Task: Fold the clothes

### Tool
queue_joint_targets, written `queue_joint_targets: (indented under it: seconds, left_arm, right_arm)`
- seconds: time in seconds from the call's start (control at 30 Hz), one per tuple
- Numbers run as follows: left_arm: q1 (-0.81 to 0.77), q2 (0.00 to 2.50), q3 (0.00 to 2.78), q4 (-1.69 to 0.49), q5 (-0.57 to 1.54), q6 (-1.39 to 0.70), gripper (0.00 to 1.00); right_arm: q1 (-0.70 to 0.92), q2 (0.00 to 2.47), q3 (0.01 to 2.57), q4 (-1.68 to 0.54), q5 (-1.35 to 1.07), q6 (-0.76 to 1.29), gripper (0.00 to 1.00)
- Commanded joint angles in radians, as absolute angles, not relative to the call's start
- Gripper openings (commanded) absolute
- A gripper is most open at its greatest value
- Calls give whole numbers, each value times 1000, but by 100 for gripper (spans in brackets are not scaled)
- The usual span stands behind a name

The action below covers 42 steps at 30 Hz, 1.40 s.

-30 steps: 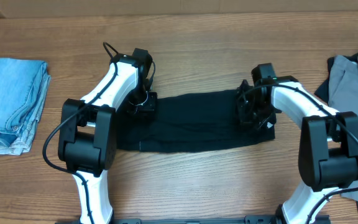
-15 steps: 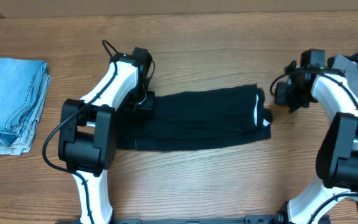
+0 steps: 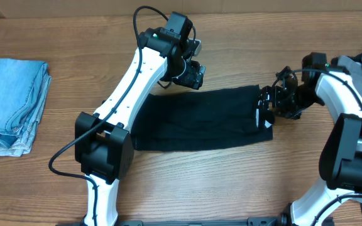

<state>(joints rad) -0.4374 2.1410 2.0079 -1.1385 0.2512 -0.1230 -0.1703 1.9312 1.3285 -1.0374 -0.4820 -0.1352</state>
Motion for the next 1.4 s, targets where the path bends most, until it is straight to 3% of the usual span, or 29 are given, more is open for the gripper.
queue_joint_targets:
  seconds: [0.0,0.23,0.37,0.4,0.53,0.77,0.87,1.13,1.17,1.23,1.3,1.37]
  left_arm:
    - [-431,2175,2008,-1139,260,-103,72]
    - [-444,2216,1997,-1120,264,-105,25]
    - [-461,2284,1997,-1097,316,-119,15]
    - [-461,2292,1997,-1097,317,-120,15]
    - [-463,2300,1997,-1068,335,-119,20]
    - [-499,2302,1997,-1027,341,-120,25]
    - [-499,2302,1997,-1024,340,-119,31]
    - [-499,2302,1997,-1016,333,-119,30]
    - [-499,2302,1997,-1016,333,-119,30]
    - [-499,2302,1997,-1016,334,-119,30]
    - [-498,2302,1997,-1016,332,-111,27]
    - [-490,2301,2014,-1025,306,-111,26]
  right_arm:
    - [-173,1932,1224,-930,-488,-159,92]
    - [-172,1932,1069,-766,-499,-128,91]
    - [-175,1930,1083,-757,-523,-128,96]
    - [-177,1928,1106,-761,-535,-130,100]
    - [-198,1918,1272,-914,-483,-130,100]
    - [-215,1927,1222,-894,-482,-105,100]
    - [-203,1927,1154,-870,-601,-105,100]
    - [-202,1927,961,-680,-915,-105,98]
    - [-202,1927,961,-677,-914,-106,94]
    - [-202,1927,961,-643,-915,-105,70]
    - [-202,1927,961,-592,-914,-105,34]
    - [-204,1927,961,-532,-914,-105,6]
